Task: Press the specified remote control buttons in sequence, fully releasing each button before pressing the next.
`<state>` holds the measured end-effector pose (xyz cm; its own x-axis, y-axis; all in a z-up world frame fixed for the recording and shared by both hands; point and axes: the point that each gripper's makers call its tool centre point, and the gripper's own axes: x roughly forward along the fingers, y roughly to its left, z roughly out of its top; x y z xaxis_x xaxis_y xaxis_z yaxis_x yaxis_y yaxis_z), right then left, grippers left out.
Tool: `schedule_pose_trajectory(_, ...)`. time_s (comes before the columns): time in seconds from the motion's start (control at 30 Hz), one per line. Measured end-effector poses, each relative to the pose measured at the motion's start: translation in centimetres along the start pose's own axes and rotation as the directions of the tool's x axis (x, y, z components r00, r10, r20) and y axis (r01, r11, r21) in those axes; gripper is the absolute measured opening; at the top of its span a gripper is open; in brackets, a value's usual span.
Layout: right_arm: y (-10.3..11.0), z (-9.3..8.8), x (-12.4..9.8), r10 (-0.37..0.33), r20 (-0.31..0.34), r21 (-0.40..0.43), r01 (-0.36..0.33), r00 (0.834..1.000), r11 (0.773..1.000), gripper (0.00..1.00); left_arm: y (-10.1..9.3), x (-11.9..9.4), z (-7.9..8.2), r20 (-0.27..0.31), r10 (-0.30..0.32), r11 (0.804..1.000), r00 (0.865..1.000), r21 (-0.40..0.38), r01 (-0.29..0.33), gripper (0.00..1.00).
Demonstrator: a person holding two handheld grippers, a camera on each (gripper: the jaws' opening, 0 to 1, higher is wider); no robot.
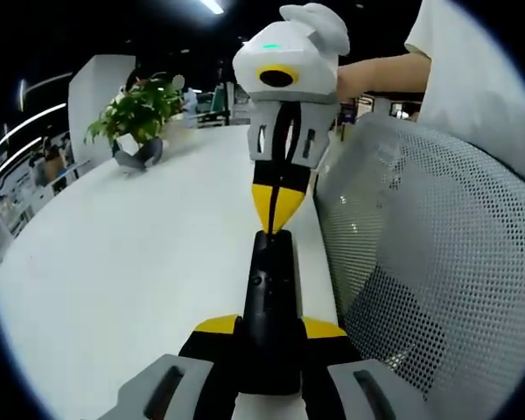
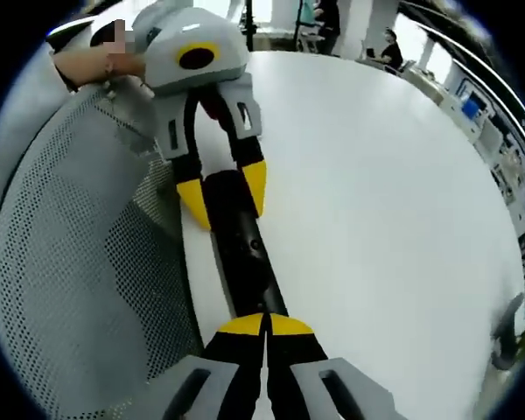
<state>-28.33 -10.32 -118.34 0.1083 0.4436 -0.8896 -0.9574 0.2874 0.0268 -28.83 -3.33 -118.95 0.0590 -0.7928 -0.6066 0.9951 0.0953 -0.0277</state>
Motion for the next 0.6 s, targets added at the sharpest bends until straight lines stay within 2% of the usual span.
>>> schedule_pose_trajectory(0.1, 0.0, 0.1, -0.2, 0.003, 0.057, 0.09, -0.008, 0.998, 0.996, 0.0, 0.0, 0.0, 0.0, 0.001, 0.002, 1.0, 1.0, -0.001, -0.002, 0.25)
schedule_pose_trajectory(0.2, 0.0, -0.3, -0.5, -0.022, 0.032, 0.071, 0.019, 0.999, 0.997, 0.0, 0.0, 0.0, 0.0, 0.001, 0.002, 1.0, 1.0, -0.001, -0.002, 0.25)
schedule_pose_trajectory(0.27, 0.1, 0.0, -0.9, -0.036, 0.042, 0.057, 0.033, 0.998, 0.998, 0.0, 0.0, -0.1, 0.0, 0.001, 0.003, 1.0, 1.0, 0.0, -0.003, 0.25)
schedule_pose_trajectory(0.37, 0.3, 0.9, -0.9, -0.011, 0.08, 0.085, 0.005, 0.997, 0.996, 0.0, 0.0, -0.1, 0.0, 0.001, 0.003, 1.0, 1.0, -0.001, -0.003, 0.25)
schedule_pose_trajectory(0.6, 0.6, 1.3, 0.0, 0.009, 0.059, 0.047, -0.012, 0.998, 0.999, 0.0, 0.0, -0.1, 0.0, 0.001, 0.004, 1.0, 1.0, -0.001, -0.004, 0.25)
